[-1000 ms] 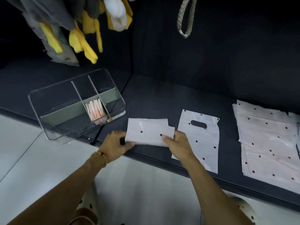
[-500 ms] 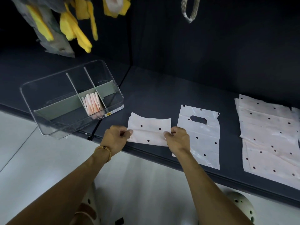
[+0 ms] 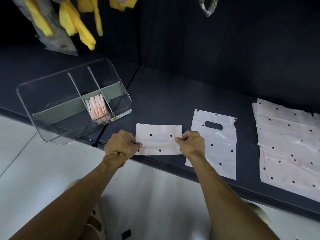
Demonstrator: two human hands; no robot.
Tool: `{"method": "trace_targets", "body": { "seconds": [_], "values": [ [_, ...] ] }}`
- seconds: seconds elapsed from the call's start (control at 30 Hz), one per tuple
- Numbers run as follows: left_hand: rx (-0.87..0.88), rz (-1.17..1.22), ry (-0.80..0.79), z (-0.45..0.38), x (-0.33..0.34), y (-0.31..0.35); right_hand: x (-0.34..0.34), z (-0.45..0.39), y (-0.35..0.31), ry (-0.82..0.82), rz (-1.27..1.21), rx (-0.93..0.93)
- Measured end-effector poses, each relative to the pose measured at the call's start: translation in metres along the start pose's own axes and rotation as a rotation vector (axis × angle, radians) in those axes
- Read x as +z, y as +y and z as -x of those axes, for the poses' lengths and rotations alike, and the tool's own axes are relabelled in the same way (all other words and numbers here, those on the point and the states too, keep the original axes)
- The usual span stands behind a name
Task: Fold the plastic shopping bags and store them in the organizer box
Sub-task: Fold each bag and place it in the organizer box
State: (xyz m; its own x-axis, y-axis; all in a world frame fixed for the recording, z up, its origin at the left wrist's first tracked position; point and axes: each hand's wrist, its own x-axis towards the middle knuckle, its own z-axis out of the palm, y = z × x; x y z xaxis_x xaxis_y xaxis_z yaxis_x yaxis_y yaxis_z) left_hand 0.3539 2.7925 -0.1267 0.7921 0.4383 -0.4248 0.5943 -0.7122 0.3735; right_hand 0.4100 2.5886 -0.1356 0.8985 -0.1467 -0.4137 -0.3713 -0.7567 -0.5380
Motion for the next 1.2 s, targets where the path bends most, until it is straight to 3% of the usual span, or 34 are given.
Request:
{"method": "trace_targets", "body": {
  "seconds": [0.07,0.13,0.2,0.27,0.33,0.4,0.5,0.57,0.67,0.97,1.1,1.2],
  "values": [
    [0.109,-0.108,0.169,0.006,0.002,0.002,0.002,0.001,0.0,0.018,0.008,0.011],
    [0.401,-0.172,0.303,0.01,0.011,0.003,0.004,0.0,0.001,0.031,0.014,0.02],
    [0.677,-0.197,0.211,0.013,0.024,-0.001,0.005,-0.001,0.001,0.029,0.017,0.028],
    [0.765,-0.217,0.073,0.013,0.036,-0.011,0.004,-0.002,0.002,0.026,0.004,0.039],
    [0.785,-0.212,0.057,0.01,0.044,-0.023,0.003,0.003,0.0,0.04,0.019,0.033],
    [0.802,-0.218,0.066,0.008,0.046,-0.028,0.004,0.012,0.0,0.163,0.16,-0.057],
    [0.817,-0.213,0.078,0.008,0.046,-0.027,0.023,0.034,0.001,0.366,0.384,-0.523],
    [0.83,-0.19,0.094,0.01,0.046,-0.026,0.044,0.045,0.0,0.236,0.382,-0.739],
    [0.841,-0.185,0.098,0.011,0.046,-0.026,0.065,0.051,0.01,0.022,0.398,-0.776],
    [0.81,-0.173,0.093,0.006,0.049,-0.027,0.012,0.02,0.057,0.029,0.59,-0.834],
    [0.797,-0.134,0.093,0.007,0.045,-0.024,-0.005,0.023,0.061,0.119,0.635,-0.814],
    [0.778,-0.119,0.078,0.007,0.042,-0.021,0.0,0.03,0.054,0.178,0.558,-0.923]
  ]
}}
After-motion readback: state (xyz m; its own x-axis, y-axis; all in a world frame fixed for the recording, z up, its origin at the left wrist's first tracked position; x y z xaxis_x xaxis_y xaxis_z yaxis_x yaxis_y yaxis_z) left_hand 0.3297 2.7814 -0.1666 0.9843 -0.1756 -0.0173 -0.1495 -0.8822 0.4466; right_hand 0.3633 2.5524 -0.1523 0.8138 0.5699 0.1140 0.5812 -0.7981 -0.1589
